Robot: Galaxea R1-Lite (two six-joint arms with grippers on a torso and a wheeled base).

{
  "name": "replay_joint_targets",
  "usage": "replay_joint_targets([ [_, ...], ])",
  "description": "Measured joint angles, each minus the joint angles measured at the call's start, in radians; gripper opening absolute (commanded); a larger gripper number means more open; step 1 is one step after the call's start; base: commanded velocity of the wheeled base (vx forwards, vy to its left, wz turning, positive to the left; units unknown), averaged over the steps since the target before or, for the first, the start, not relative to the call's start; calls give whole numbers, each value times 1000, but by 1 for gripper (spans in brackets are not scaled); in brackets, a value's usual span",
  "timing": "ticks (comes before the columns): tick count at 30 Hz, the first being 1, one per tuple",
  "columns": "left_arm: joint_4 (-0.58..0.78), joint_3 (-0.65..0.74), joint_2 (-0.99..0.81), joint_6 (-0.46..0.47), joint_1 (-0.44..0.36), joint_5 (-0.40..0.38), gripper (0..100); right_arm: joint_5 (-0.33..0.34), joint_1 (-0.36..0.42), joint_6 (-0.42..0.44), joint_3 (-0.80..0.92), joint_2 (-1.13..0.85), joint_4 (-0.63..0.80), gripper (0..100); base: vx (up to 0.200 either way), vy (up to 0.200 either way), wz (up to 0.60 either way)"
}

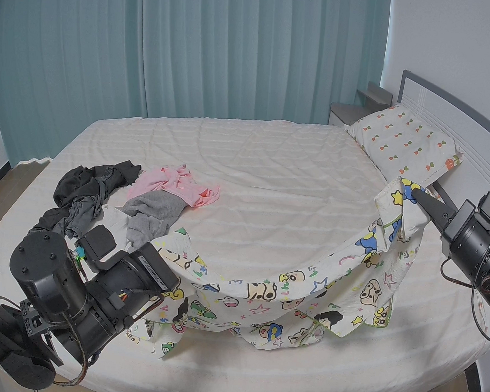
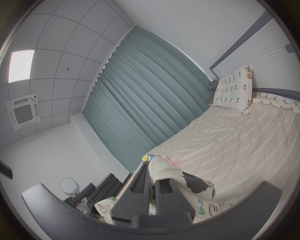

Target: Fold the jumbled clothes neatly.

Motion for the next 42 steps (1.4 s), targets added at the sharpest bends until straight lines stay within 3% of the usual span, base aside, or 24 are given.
replay_joint_targets([
  [12, 0, 2, 0, 0, -1, 0, 0, 1, 1, 1, 1, 0, 0, 0, 0, -50, 0],
  [26, 2, 5, -30, 13, -1, -3, 0, 7, 0, -3, -22, -11, 3, 0, -200, 0, 0],
  [36, 11, 0, -119, 81, -6, -6, 0, 16, 45, -57, -66, -117, 53, 0, -200, 0, 0],
  [42, 54, 3, -200, 83, -21, -6, 0, 56, 69, -63, -73, -199, 84, 0, 0, 0, 0],
])
